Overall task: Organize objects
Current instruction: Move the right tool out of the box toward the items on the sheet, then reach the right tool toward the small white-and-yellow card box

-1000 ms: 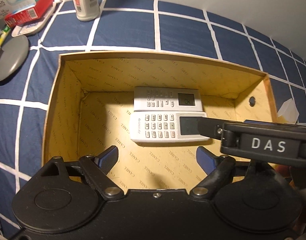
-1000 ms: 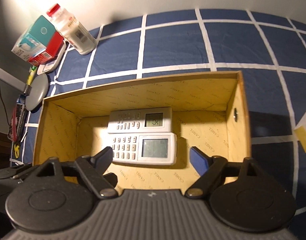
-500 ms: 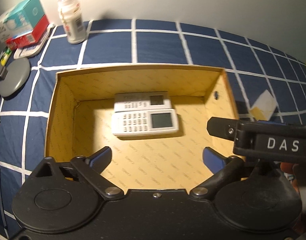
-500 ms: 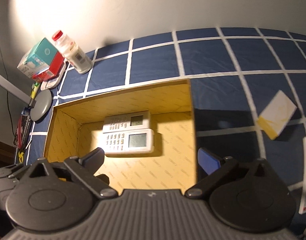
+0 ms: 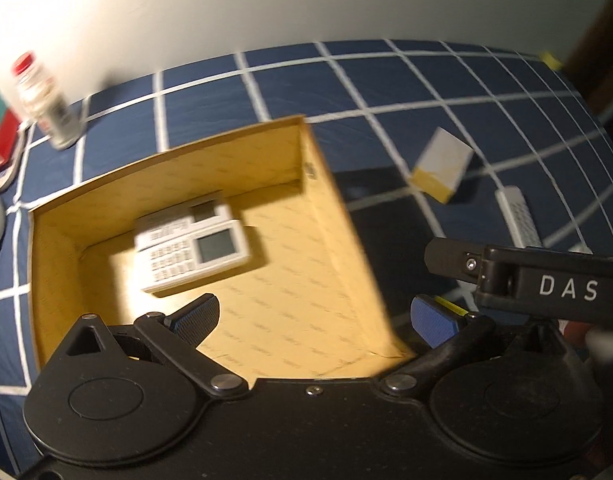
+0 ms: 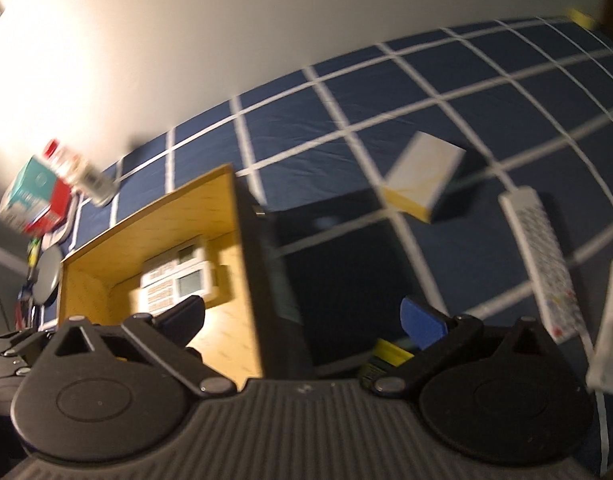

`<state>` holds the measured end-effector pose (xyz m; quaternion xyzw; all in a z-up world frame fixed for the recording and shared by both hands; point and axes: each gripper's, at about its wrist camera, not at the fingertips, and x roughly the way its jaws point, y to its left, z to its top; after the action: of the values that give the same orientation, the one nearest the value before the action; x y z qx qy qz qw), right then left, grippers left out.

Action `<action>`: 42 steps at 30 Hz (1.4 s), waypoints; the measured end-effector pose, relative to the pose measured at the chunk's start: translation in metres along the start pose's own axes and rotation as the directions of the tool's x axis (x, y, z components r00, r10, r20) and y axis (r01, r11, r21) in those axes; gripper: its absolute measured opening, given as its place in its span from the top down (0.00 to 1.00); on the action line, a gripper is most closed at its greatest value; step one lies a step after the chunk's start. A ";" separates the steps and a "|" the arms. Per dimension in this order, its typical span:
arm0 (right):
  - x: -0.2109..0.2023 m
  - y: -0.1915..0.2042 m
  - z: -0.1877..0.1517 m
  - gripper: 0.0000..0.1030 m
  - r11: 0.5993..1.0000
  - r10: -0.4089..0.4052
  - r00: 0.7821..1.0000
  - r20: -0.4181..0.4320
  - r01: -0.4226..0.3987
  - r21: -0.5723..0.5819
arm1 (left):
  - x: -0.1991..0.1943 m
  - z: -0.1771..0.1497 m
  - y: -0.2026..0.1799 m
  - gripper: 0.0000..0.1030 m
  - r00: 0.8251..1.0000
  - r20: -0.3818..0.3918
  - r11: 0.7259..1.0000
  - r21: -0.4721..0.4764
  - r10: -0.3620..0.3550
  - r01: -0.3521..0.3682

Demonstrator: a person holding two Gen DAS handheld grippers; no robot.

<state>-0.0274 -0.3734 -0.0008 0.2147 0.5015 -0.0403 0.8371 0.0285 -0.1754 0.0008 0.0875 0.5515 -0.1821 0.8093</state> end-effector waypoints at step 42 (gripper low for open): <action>-0.037 -0.200 0.013 0.00 0.953 -0.120 0.993 0.009 0.113 0.281 | 0.071 0.041 -0.176 0.00 0.993 -0.079 0.972 0.214 -0.085 0.100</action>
<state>-0.0921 -0.5651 -0.0277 0.3002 0.4915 -0.1630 0.8011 0.0184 -0.3650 -0.0391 0.1558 0.5596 -0.2756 0.7659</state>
